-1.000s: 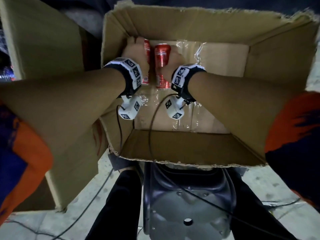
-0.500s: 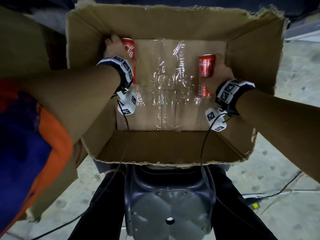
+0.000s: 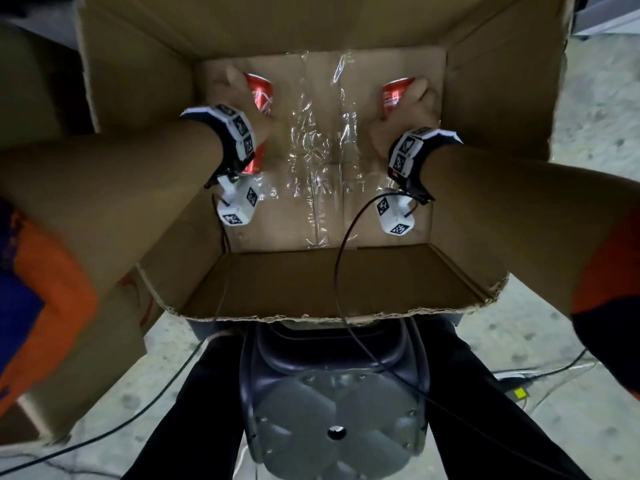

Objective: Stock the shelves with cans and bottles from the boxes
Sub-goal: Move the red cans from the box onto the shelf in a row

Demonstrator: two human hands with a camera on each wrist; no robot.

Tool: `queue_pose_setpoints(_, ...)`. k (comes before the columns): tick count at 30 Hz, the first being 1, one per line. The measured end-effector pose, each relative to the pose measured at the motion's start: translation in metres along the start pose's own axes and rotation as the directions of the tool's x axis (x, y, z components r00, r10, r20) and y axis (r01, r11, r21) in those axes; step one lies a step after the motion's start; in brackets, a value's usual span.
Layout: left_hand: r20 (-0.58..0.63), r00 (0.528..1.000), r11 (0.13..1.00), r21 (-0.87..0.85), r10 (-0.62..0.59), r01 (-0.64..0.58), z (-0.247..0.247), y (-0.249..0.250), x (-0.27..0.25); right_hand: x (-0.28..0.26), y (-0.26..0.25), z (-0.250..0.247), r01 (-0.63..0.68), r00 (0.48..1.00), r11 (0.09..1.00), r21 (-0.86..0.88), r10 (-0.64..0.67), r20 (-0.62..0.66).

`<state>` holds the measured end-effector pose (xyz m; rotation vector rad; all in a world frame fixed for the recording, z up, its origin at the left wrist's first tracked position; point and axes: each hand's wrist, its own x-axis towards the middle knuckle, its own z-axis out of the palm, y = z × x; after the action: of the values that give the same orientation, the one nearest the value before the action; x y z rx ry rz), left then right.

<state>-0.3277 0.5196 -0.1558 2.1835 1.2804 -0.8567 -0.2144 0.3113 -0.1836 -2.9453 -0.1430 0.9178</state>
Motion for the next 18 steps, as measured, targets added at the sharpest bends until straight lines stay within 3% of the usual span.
queue_pose_setpoints(4,0.162,0.986,0.980,-0.199,0.031,0.002,-0.001,-0.013,-0.035,-0.001,0.012,-0.008,0.081,0.989,0.995,0.062,-0.087,0.117)
queue_pose_setpoints(7,0.269,0.963,0.956,-0.281,-0.008,0.086,-0.003,-0.028,-0.057,-0.015,0.016,-0.017,0.069,0.984,0.991,0.114,-0.086,0.158)
queue_pose_setpoints(13,0.307,0.952,0.877,-0.459,0.005,0.143,-0.011,-0.058,-0.116,-0.064,0.022,-0.050,-0.018,0.945,0.973,0.232,-0.060,0.321)
queue_pose_setpoints(16,0.307,0.952,0.770,-0.608,0.001,0.195,-0.028,-0.059,-0.155,-0.103,0.023,-0.069,-0.019,0.897,0.942,0.335,-0.132,0.421)
queue_pose_setpoints(18,0.316,0.949,0.729,-0.653,0.015,0.206,-0.041,-0.056,-0.180,-0.126,0.027,-0.087,0.006,0.887,0.920,0.392,-0.186,0.423)
